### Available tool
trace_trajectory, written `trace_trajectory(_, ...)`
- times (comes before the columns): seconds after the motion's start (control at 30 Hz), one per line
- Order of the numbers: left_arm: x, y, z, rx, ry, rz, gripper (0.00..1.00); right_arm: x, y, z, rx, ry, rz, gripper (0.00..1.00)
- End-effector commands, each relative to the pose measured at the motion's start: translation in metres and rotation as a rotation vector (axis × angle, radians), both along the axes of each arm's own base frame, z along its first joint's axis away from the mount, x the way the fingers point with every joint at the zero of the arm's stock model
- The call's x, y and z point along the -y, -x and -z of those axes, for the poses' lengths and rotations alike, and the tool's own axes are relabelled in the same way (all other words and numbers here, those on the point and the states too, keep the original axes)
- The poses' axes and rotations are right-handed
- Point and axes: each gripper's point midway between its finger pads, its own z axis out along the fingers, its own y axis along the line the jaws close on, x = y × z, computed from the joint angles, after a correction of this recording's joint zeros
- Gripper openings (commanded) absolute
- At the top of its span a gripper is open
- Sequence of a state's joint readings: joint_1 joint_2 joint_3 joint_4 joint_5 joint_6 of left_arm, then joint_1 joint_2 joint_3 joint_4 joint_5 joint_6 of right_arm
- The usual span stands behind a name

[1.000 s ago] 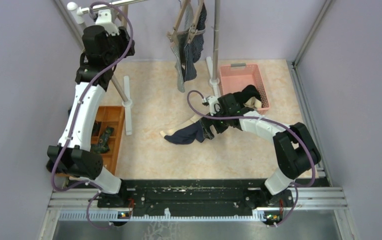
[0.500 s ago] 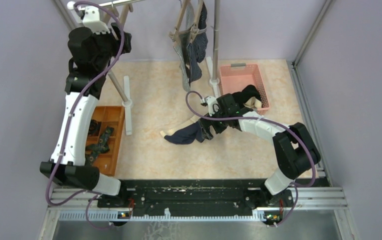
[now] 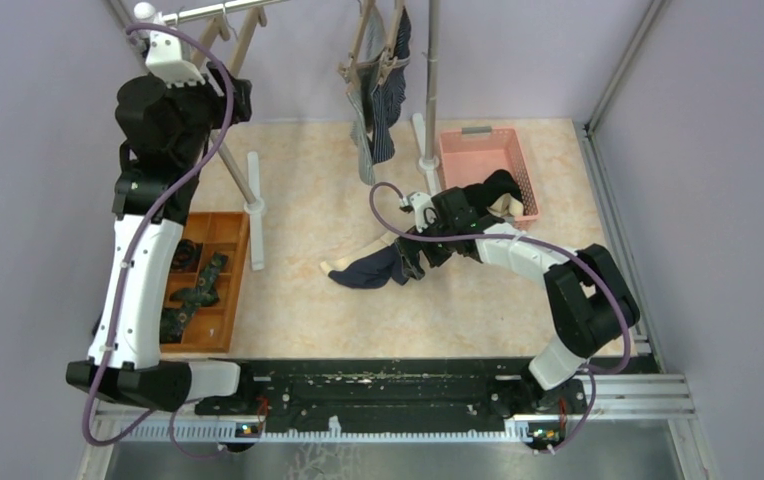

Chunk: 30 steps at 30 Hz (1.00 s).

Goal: Remove the underwear clipped to the hanger
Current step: Pick up the underwear from the center of the board.

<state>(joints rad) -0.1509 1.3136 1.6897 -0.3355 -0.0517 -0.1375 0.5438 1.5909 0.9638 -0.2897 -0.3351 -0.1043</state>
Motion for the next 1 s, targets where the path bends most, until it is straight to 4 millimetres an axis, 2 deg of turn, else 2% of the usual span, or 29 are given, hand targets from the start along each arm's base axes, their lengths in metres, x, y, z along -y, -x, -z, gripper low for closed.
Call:
trace_trajectory(0.0,-0.009,0.024,-0.014,0.031,0.009,-0.039,0.72,-0.012,-0.01,-0.007,0.05,-0.023,-0.013,0.99)
trace_trajectory(0.2,-0.015,0.04,-0.016,0.041,0.018,-0.057,0.73,-0.02,-0.011,0.002,0.024,-0.045,-0.016,0.99)
trace_trajectory(0.33,-0.015,0.049,-0.02,0.048,0.016,-0.054,0.73,-0.028,-0.01,-0.002,0.031,-0.077,-0.03,0.99)
trace_trajectory(0.37,-0.015,0.051,-0.022,0.052,0.017,-0.048,0.73,-0.029,-0.01,0.003,0.023,-0.07,-0.031,0.99)
trace_trajectory(0.47,-0.011,0.058,-0.028,0.066,0.024,-0.023,0.73,-0.036,-0.012,0.009,0.024,-0.053,-0.043,0.92)
trace_trajectory(0.53,-0.005,0.062,-0.031,0.074,0.032,0.011,0.73,-0.04,-0.015,0.011,0.031,-0.044,-0.044,0.85)
trace_trajectory(0.6,0.002,0.066,-0.035,0.084,0.04,0.052,0.73,-0.045,-0.016,0.015,0.018,-0.037,-0.053,0.72)
trace_trajectory(0.73,0.013,0.078,-0.048,0.128,0.055,0.119,0.73,-0.048,-0.017,0.022,-0.006,-0.014,-0.068,0.34)
trace_trajectory(0.87,0.024,0.092,-0.069,0.204,0.074,0.196,0.73,-0.045,-0.024,0.013,0.036,-0.002,-0.047,0.0)
trace_trajectory(0.97,0.037,0.093,-0.08,0.246,0.09,0.268,0.73,-0.045,-0.027,0.0,0.053,0.002,-0.048,0.0)
